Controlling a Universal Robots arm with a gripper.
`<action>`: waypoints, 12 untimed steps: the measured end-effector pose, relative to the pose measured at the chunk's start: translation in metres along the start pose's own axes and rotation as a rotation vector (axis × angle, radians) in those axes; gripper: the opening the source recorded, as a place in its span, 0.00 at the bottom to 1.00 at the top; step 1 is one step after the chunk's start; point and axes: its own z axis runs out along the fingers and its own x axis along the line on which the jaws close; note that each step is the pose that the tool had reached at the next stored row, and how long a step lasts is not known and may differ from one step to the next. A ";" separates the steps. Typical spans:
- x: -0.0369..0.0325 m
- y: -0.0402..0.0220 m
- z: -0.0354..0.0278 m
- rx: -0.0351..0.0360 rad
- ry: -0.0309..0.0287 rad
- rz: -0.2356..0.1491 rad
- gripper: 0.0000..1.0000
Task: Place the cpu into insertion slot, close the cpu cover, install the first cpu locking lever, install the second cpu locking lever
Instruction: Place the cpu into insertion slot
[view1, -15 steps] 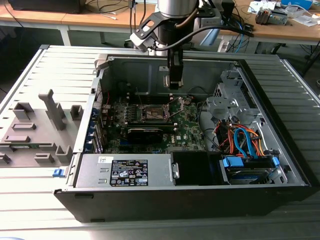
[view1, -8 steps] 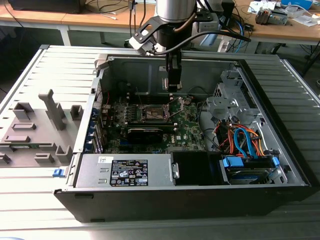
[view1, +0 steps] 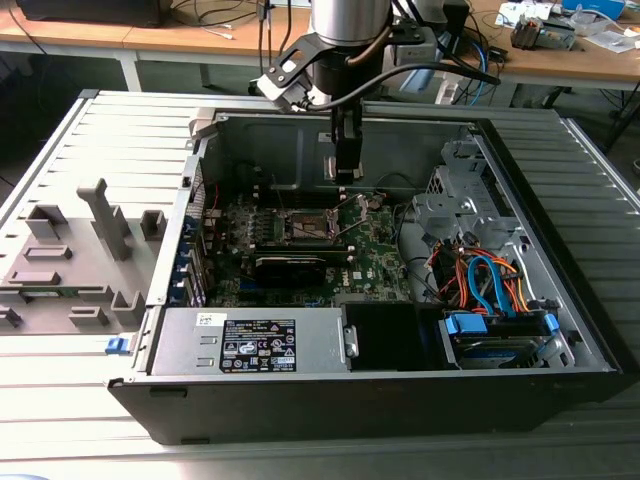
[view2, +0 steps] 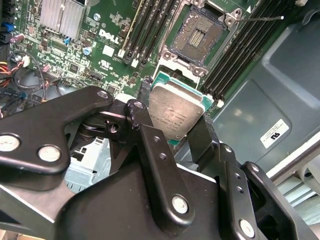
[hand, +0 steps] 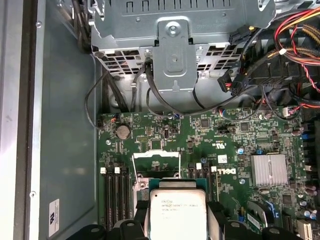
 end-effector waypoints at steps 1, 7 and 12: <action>0.0000 -0.0004 0.0001 0.0000 0.0000 0.000 0.55; -0.0001 -0.0022 0.0009 0.0006 0.0046 -0.057 0.55; -0.0001 -0.0022 0.0011 0.0006 0.0046 -0.058 0.55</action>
